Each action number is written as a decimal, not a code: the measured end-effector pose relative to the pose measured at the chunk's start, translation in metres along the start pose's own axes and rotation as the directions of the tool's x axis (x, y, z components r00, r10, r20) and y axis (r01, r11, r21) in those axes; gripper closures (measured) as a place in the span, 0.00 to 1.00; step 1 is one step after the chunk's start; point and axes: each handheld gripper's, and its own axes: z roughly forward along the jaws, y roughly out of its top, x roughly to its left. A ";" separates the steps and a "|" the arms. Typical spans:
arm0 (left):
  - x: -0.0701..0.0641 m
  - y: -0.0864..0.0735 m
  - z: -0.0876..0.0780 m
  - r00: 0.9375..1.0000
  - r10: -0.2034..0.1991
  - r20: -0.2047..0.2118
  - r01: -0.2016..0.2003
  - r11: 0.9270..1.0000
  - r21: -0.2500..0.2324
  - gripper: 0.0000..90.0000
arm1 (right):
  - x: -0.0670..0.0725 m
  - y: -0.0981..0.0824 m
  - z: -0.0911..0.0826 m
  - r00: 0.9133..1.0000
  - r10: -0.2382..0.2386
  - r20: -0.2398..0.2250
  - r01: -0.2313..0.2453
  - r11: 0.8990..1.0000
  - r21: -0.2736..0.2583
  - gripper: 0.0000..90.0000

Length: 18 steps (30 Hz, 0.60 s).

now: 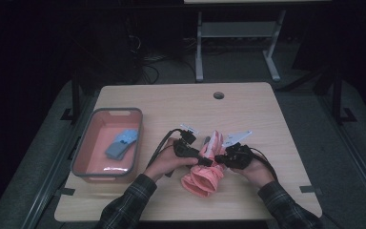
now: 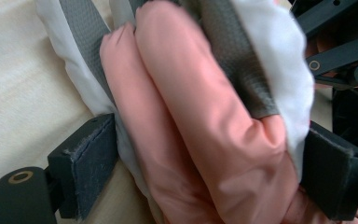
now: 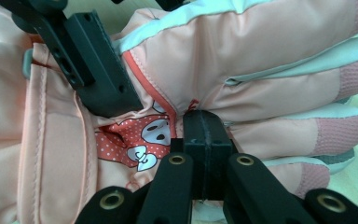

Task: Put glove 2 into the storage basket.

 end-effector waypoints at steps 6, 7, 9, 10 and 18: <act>0.002 -0.001 0.002 1.000 0.005 0.019 -0.005 1.000 -0.012 0.14 | 0.000 0.000 0.001 1.000 -0.002 -0.003 0.002 1.000 0.001 1.00; 0.002 -0.001 0.002 1.000 0.006 0.022 -0.006 1.000 -0.012 0.14 | 0.000 0.000 0.001 1.000 0.000 -0.003 0.000 1.000 -0.001 1.00; 0.003 -0.001 0.002 0.999 0.005 0.036 -0.004 1.000 -0.009 0.14 | 0.000 0.000 0.001 1.000 0.001 -0.004 -0.001 1.000 -0.002 1.00; 0.003 -0.001 0.003 0.999 0.007 0.040 -0.007 1.000 -0.008 0.14 | 0.000 0.000 0.002 1.000 0.002 -0.006 -0.002 1.000 -0.003 1.00; 0.002 0.003 0.005 0.998 0.004 0.069 -0.007 0.999 0.037 0.25 | 0.000 0.000 0.004 1.000 0.001 -0.014 -0.001 1.000 0.003 1.00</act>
